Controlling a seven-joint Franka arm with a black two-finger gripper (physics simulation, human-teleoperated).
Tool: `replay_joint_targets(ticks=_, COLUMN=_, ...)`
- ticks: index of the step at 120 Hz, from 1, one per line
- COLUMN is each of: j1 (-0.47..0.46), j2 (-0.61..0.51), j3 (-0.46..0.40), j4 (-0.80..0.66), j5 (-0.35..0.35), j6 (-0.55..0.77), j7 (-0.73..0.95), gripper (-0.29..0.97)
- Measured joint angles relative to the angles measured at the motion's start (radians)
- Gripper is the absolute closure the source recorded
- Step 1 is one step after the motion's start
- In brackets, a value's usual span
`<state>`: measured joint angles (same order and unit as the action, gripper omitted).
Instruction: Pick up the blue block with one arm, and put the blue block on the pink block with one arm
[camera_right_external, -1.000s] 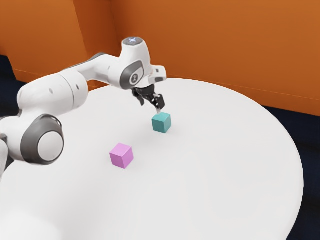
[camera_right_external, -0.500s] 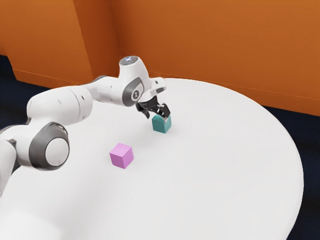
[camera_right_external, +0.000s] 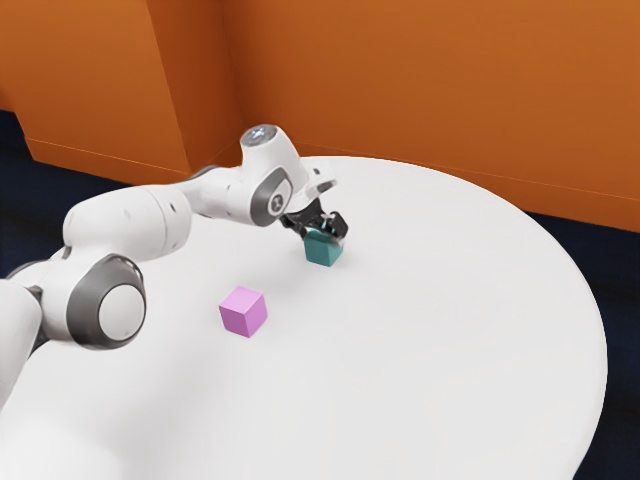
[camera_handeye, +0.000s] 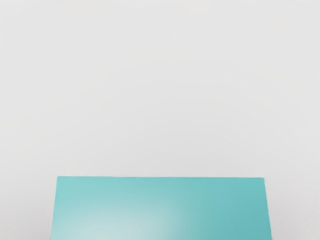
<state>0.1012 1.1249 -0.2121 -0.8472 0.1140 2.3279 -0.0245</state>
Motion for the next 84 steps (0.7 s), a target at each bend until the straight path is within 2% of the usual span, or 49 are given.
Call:
replay_joint_targets(ticks=20, j1=0.001, j2=0.007, j3=-0.002, j4=0.001, j5=0.0, j6=0.028, j7=0.003, gripper=0.01)
replay_joint_targets(ticks=40, j1=0.002, j2=0.009, j3=-0.004, j4=0.0, j5=-0.001, j6=0.045, j7=0.005, gripper=0.22)
replay_joint_targets(ticks=60, j1=0.002, j2=0.001, j3=0.0, j4=-0.006, j5=0.003, j6=0.052, j7=0.001, gripper=0.34)
replay_joint_targets(ticks=84, j1=0.002, j2=-0.073, j3=0.013, j4=-0.105, j5=0.011, j6=0.037, j7=-0.002, gripper=0.36)
